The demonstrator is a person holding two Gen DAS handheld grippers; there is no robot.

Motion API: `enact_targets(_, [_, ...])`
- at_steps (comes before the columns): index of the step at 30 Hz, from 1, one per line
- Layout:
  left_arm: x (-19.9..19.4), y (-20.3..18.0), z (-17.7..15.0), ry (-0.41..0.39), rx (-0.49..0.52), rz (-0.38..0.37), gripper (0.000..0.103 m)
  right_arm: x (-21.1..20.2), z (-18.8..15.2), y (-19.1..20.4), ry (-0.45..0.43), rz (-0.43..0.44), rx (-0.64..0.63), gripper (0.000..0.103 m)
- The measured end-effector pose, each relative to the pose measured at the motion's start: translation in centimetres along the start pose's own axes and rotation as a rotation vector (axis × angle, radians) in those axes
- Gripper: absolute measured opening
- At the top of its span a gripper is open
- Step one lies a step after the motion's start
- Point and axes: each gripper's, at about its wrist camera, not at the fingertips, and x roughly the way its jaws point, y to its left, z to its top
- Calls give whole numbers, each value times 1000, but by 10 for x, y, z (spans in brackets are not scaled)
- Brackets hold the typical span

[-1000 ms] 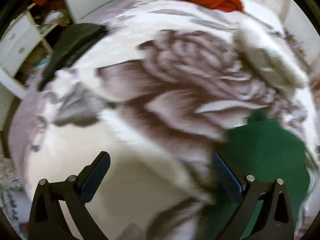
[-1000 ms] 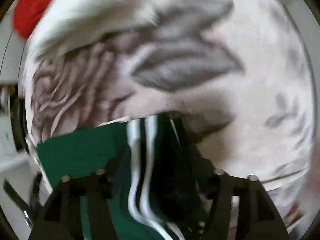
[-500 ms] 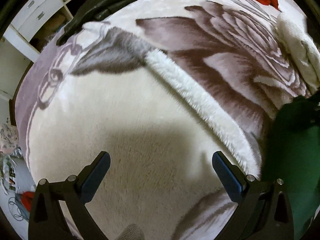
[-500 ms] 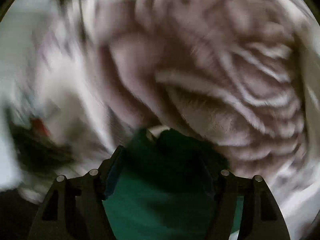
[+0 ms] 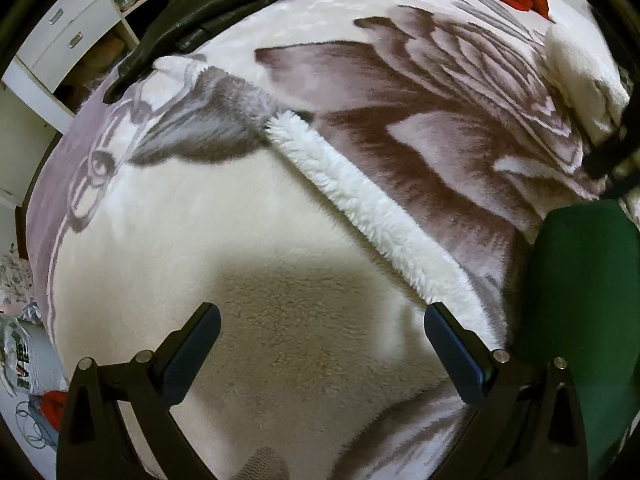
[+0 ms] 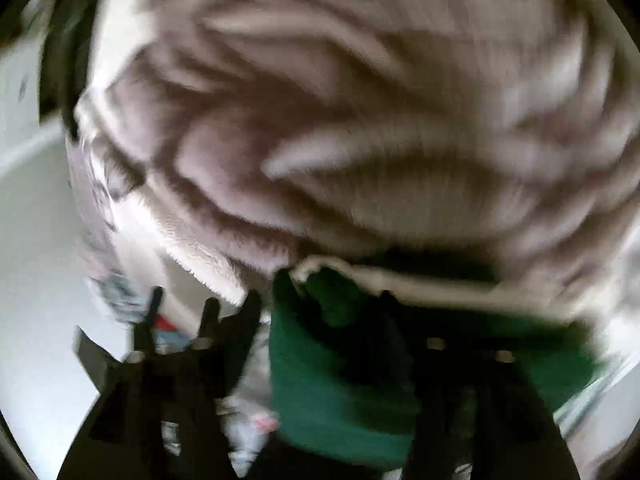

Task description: Fold large clothes

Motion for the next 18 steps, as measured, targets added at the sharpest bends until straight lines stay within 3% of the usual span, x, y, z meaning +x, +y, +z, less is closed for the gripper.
enact_targets(2, [3, 1, -1, 11, -6, -5, 103, -8, -2, 30, -43, -108, -161, 70])
enact_targets(4, [6, 3, -3, 25, -10, 3, 103, 7, 4, 44, 13, -147, -234, 70])
enact_targets(5, [7, 4, -4, 29, -11, 5, 103, 25, 5, 48, 81, -175, -249, 68])
enact_targets(7, [8, 7, -8, 34, -12, 10, 103, 52, 6, 43, 124, -199, -208, 42])
enact_targets(9, [7, 10, -10, 34, -9, 5, 103, 72, 10, 8, 155, 17, 60, 35])
enact_targets(11, [4, 13, -10, 30, -17, -11, 103, 78, 6, -40, 120, 264, 355, 29])
enact_targets(13, [-2, 13, -9, 28, -23, -38, 103, 86, -8, -74, 75, 448, 511, 28])
enact_targets(15, [-13, 10, -4, 9, -17, -60, 103, 72, -18, -83, 23, 534, 475, 30])
enact_targets(16, [-23, 7, 1, -11, -10, -79, 103, 58, -26, -84, -7, 558, 439, 39])
enact_targets(17, [-33, 1, 7, -31, -1, -105, 103, 31, -41, -87, -75, 578, 389, 55])
enact_targets(18, [-38, -4, 11, -40, 5, -128, 103, 6, -53, -92, -143, 586, 355, 61])
